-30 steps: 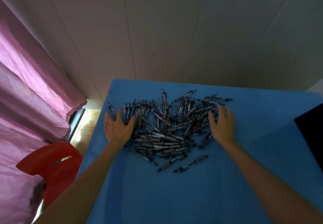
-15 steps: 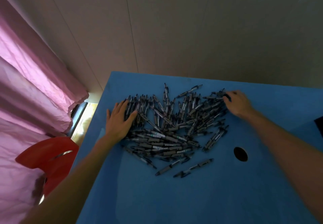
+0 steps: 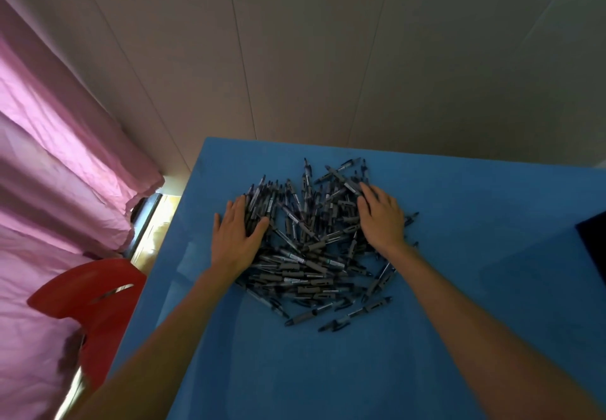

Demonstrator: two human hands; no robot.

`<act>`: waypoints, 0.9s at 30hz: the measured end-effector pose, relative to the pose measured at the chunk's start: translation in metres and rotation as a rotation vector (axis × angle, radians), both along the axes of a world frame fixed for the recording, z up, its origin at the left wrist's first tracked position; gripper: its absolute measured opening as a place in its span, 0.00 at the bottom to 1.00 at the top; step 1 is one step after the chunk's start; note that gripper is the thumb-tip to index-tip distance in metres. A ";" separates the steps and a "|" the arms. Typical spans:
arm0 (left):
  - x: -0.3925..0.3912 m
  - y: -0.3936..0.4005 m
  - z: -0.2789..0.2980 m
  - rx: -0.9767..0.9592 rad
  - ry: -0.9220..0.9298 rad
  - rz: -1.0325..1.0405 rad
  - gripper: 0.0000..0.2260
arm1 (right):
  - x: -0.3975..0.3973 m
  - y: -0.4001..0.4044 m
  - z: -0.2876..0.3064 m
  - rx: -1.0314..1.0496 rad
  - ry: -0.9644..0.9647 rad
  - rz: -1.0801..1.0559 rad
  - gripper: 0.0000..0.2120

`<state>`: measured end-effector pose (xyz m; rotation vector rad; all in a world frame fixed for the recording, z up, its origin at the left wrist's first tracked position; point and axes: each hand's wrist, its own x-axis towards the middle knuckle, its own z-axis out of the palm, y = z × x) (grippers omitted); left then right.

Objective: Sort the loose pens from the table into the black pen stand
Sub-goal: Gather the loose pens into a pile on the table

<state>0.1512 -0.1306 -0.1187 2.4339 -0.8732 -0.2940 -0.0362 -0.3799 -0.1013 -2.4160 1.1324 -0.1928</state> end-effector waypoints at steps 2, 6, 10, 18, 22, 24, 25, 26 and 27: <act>-0.004 -0.002 0.002 -0.010 0.008 -0.029 0.41 | 0.005 0.010 0.000 -0.003 0.001 0.016 0.25; -0.012 -0.007 0.004 -0.006 -0.002 -0.049 0.40 | 0.009 0.024 -0.001 -0.004 -0.004 0.053 0.24; -0.016 -0.011 0.004 0.034 -0.037 -0.048 0.37 | 0.017 0.036 -0.002 -0.038 -0.023 0.053 0.24; -0.027 -0.012 0.004 0.069 -0.050 -0.073 0.37 | 0.022 0.064 -0.001 -0.024 -0.047 0.103 0.26; -0.026 -0.007 0.005 0.056 -0.046 -0.088 0.36 | 0.017 0.057 0.000 -0.028 -0.024 0.115 0.27; -0.026 -0.006 0.008 0.021 -0.021 -0.065 0.36 | 0.015 0.052 0.002 -0.033 -0.019 0.132 0.27; -0.027 -0.006 0.010 -0.007 -0.004 -0.048 0.35 | 0.014 0.049 0.003 -0.034 -0.019 0.139 0.27; -0.027 -0.007 0.012 -0.033 0.006 -0.032 0.35 | 0.014 0.046 0.004 -0.035 -0.018 0.147 0.27; -0.027 -0.007 0.014 -0.049 0.005 -0.020 0.35 | 0.013 0.043 0.004 -0.035 -0.019 0.158 0.27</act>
